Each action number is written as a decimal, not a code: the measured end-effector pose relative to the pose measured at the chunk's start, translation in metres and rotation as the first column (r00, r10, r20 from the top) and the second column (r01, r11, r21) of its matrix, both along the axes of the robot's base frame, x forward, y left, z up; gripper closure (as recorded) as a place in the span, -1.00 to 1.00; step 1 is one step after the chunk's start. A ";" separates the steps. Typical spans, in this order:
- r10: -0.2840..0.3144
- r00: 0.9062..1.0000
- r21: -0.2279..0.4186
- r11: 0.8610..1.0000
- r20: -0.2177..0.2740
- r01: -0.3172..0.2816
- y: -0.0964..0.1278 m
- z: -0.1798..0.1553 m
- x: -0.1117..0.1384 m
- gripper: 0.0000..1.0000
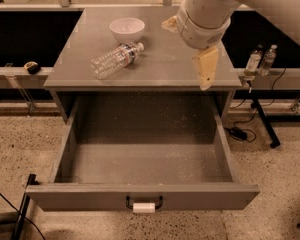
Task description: Place water bottle into top drawer
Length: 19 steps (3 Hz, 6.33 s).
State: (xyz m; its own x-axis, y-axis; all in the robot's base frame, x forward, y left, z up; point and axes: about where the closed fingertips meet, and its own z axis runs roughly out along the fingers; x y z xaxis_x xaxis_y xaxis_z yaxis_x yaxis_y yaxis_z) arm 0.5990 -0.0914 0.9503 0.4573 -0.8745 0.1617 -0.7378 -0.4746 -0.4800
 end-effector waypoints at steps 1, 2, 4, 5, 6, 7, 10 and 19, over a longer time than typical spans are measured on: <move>0.036 0.999 0.085 0.996 0.029 -0.038 0.013 0.004 0.013 -1.00; 0.071 0.995 0.263 0.961 0.074 -0.088 0.039 0.000 0.039 -1.00; 0.134 0.978 0.402 0.896 0.157 -0.187 0.114 -0.016 0.098 -0.96; 0.149 0.973 0.406 0.889 0.178 -0.211 0.142 -0.024 0.125 -0.67; 0.162 0.973 0.401 0.890 0.164 -0.216 0.156 -0.044 0.145 -0.58; 0.195 0.965 0.401 0.881 0.173 -0.250 0.166 -0.054 0.151 -0.52; 0.304 0.943 0.347 0.876 0.138 -0.333 0.200 -0.096 0.143 0.16; 0.370 0.905 0.394 0.879 -0.211 -0.268 0.112 -0.072 -0.034 1.00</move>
Offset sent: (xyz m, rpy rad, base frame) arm 0.0788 0.0758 0.0057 0.5444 -0.1423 0.1403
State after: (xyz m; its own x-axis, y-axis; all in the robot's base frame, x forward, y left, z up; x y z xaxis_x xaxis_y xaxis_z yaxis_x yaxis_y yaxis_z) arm 0.5650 0.0205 0.8780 0.7015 -0.6484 -0.2958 -0.6993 -0.5462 -0.4610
